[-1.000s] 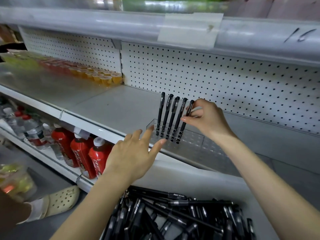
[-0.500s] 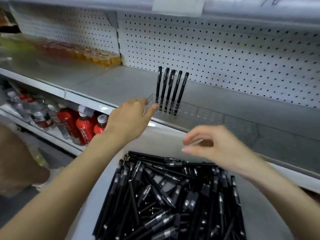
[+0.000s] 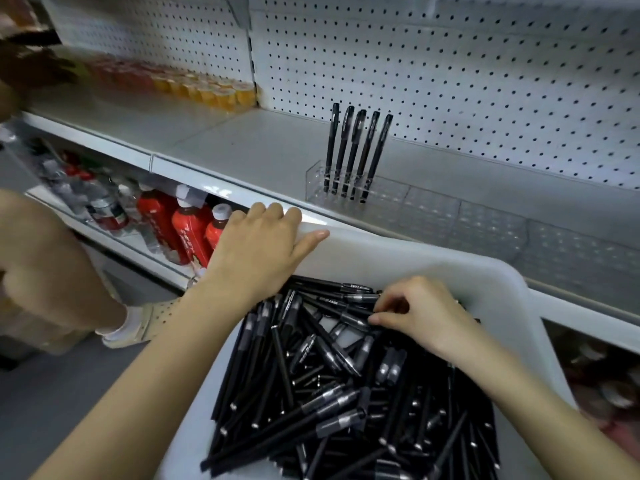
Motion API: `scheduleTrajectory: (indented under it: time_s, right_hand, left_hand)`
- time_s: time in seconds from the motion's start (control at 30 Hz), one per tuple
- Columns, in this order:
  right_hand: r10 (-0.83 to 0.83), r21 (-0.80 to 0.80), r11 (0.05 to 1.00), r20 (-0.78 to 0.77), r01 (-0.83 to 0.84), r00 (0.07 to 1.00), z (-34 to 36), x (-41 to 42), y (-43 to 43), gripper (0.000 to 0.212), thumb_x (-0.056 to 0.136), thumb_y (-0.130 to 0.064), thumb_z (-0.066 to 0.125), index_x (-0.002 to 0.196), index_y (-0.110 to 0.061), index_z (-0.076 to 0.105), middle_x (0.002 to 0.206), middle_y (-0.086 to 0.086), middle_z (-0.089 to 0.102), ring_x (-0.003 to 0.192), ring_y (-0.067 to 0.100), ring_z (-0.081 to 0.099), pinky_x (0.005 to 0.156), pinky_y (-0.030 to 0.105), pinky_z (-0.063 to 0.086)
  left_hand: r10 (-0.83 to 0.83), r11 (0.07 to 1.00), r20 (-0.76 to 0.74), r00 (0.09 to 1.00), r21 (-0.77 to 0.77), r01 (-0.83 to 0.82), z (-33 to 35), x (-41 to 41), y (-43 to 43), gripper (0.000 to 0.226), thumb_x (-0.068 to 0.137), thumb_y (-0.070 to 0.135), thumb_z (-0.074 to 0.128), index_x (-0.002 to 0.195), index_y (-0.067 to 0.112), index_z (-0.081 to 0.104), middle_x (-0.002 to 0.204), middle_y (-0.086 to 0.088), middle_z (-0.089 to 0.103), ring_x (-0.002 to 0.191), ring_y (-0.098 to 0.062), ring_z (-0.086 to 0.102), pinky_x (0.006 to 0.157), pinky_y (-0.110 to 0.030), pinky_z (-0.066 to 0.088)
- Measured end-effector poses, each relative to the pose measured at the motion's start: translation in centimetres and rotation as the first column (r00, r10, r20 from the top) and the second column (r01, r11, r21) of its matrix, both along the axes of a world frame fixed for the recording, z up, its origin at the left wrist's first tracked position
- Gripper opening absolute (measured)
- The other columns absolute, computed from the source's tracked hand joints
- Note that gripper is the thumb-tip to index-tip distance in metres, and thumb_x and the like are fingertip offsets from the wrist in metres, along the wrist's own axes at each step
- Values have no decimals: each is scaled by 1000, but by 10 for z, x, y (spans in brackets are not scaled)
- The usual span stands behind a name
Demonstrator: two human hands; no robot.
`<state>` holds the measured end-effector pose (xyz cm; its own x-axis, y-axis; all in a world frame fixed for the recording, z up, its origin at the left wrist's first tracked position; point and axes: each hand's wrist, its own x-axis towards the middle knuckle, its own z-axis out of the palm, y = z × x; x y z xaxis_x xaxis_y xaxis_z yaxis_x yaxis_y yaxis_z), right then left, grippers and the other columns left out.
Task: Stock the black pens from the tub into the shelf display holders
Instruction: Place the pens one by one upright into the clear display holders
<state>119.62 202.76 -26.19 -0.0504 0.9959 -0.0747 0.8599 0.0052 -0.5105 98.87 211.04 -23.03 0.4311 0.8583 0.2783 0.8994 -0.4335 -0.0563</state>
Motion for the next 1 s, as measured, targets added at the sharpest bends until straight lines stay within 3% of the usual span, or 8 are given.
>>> scheduleTrajectory:
  time_s: [0.13,0.2,0.27,0.37,0.57,0.7,0.87,1.0]
  right_hand:
    - [-1,-4,1000,-28,1,1000,-1,5,-1,15,78,-30,74,68,-29,64,73,-8,66,67,-1,55,61,11,39]
    - [-18,2,1000,-77,18,997,1,9,-3,19,79,-26,74,65,-29,62,71,-6,65,63,-1,53,60,10,38]
    - [-45,22,999,-171,49,984,5,12,-5,24,78,-22,75,62,-32,61,69,-4,66,63,4,55,61,14,40]
    - [-67,88,991,-357,105,932,17,12,-7,21,76,-13,76,63,-27,67,69,1,69,67,12,60,68,27,45]
    - [-56,171,961,-648,217,759,45,-1,-6,9,76,-5,74,74,-13,72,64,-13,66,62,-5,55,61,6,39]
    - [-56,178,947,-730,268,682,57,-10,0,10,77,-6,73,73,-16,72,63,-11,66,61,-4,57,59,5,39]
    - [-26,191,948,-750,254,661,66,-19,5,10,76,-10,74,75,-19,72,72,-9,70,69,-1,63,63,4,41]
    - [16,193,959,-765,206,644,73,-23,13,11,77,-9,73,81,-19,72,80,-9,73,75,-1,66,68,6,44]
  left_hand:
    - [-11,999,22,1000,-36,12,1,3,-1,85,83,68,-3,113,15,57,103,-7,62,100,-29,54,88,-46,43]
    - [-11,995,173,985,-95,28,2,3,-1,77,89,70,8,118,17,55,112,-5,61,104,-27,54,89,-46,42]
    - [8,984,406,914,-167,66,7,5,-1,63,93,61,21,122,17,54,119,-4,59,104,-24,55,89,-42,43]
    - [17,974,634,773,-184,130,15,7,0,50,96,53,30,110,15,58,102,-2,62,95,-20,56,78,-33,41]
    - [32,933,841,540,-218,285,28,12,-8,42,97,47,37,95,21,70,88,9,71,86,-2,64,88,-31,49]
    - [18,916,912,411,-180,358,47,21,-13,28,93,33,53,85,16,74,79,0,72,79,-9,65,80,-28,52]
    - [50,903,964,260,-155,401,71,27,-15,11,85,18,66,86,12,75,73,-2,72,65,1,62,66,-9,47]
    - [34,884,963,268,-154,442,77,29,-12,10,86,16,65,88,14,74,80,2,72,69,3,62,68,-10,48]
